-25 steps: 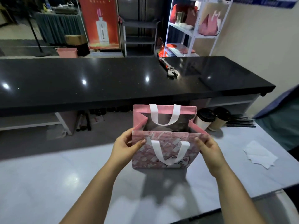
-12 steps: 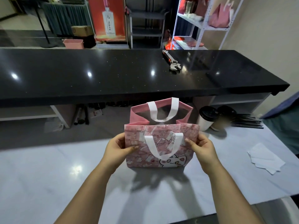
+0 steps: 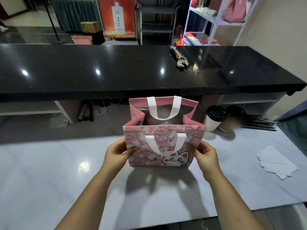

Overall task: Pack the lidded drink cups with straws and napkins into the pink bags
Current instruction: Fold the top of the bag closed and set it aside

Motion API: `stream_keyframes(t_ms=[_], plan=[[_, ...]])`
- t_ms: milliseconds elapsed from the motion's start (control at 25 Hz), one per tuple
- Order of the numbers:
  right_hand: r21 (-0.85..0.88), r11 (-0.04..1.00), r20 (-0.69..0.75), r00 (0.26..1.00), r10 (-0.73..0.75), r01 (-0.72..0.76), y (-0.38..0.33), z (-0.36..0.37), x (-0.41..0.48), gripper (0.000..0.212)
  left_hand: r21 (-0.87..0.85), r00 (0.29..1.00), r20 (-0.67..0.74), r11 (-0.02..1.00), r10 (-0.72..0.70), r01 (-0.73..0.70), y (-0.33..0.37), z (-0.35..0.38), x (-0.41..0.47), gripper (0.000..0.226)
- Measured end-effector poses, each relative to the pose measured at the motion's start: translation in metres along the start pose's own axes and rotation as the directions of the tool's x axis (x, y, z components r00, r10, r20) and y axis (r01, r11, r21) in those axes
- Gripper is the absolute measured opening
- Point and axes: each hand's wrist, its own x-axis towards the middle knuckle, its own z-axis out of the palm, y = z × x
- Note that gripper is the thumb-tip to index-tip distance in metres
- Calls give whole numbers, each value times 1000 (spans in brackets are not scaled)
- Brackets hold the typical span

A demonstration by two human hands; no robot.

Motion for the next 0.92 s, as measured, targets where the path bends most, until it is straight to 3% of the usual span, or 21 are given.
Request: stream_keyframes(t_ms=[240, 400, 600, 720, 800, 920], plan=[[178, 977, 72, 988, -134, 119, -45, -1, 18, 19, -99, 992, -3, 987, 125, -124, 48, -1, 9, 23], [192, 977, 42, 994, -104, 94, -44, 15, 25, 13, -72, 996, 1, 993, 89, -89, 59, 15, 17, 15], [123, 986, 32, 993, -115, 111, -48, 19, 43, 14, 109, 977, -92, 977, 194, -184, 56, 11, 35, 13], [32, 982, 15, 982, -187, 186, -57, 21, 58, 14, 61, 986, 26, 984, 166, -167, 65, 9, 51, 8], [54, 990, 65, 988, -136, 133, -62, 20, 72, 10, 35, 990, 67, 991, 125, -128, 68, 9, 62, 8], [222, 974, 249, 968, -10, -47, -64, 15, 93, 9, 18, 991, 48, 992, 121, -122, 66, 11, 69, 17]])
